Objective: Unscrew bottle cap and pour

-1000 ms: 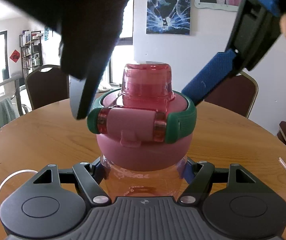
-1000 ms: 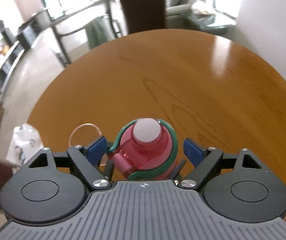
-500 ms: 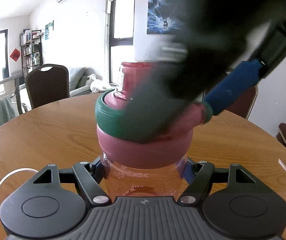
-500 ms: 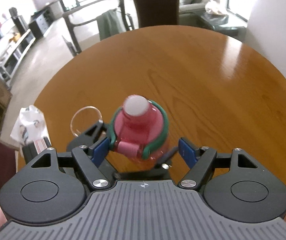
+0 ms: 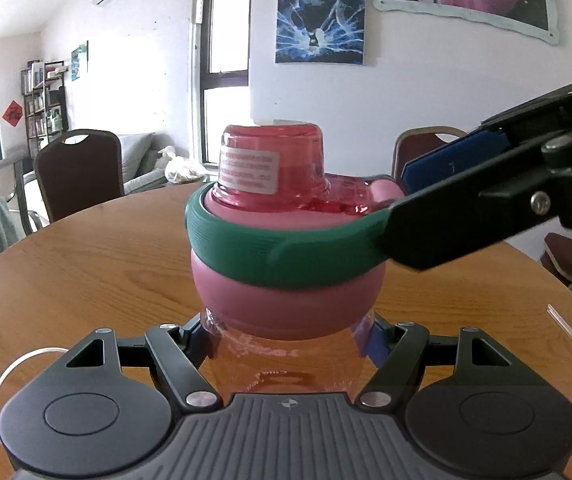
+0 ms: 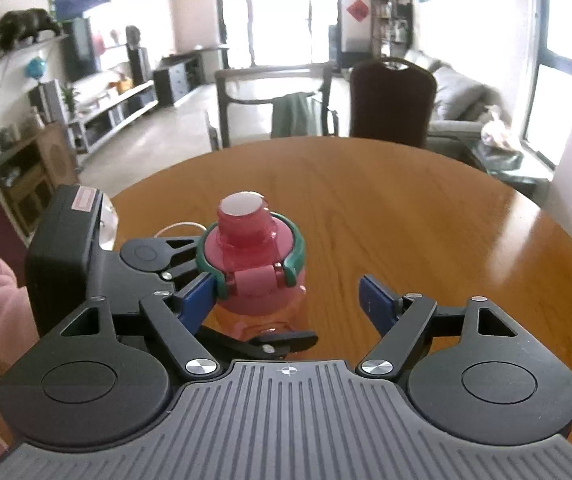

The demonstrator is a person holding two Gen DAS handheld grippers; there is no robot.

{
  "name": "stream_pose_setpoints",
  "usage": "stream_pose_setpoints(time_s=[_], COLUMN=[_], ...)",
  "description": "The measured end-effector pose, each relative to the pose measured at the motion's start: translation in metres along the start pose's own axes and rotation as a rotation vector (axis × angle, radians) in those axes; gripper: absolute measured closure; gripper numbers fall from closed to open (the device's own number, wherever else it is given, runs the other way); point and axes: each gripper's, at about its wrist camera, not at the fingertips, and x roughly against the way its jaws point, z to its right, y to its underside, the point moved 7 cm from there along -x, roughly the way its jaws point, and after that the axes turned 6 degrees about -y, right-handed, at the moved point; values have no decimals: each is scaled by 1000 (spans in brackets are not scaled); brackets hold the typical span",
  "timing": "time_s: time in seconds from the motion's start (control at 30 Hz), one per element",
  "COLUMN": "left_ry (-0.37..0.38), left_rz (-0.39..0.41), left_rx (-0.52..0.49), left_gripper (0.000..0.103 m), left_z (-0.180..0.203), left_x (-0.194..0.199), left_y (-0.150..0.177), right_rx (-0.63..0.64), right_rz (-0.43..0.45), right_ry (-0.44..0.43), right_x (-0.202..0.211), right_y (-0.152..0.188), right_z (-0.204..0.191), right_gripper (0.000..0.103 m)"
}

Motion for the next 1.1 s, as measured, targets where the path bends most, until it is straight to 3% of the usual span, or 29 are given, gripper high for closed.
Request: stream_pose_setpoints(time_s=[0.2, 0.27, 0.37, 0.57, 0.73, 0.9, 1.0, 1.1], left_ry=[-10, -17, -16, -15, -26, -16, -5, -2], left_rz=[3, 1, -2, -4, 2, 10, 12, 13], left_rx=[-2, 1, -2, -9, -1, -16, -22, -26], left_gripper=[32, 32, 32, 32, 32, 32, 32, 32], left_z=[-1, -1, 0, 3, 3, 6, 6, 7], left_x=[-2, -2, -1, 1, 2, 4, 4, 4], left_y=[0, 1, 1, 2, 3, 3, 3, 3], right_rx=[-108, -163, -176, -59, -32, -9, 117, 106], right_rz=[40, 138, 200, 131, 99, 63, -13, -28], right_ry=[47, -30, -122, -143, -127, -116, -114, -138], right_x=[1, 12, 15, -18, -35, -39, -54, -49], right_y=[13, 9, 4, 2, -8, -12, -9, -9], right_z=[37, 33, 18, -5, -10, -12, -14, -8], right_gripper=[29, 33, 33, 32, 23, 16, 16, 15])
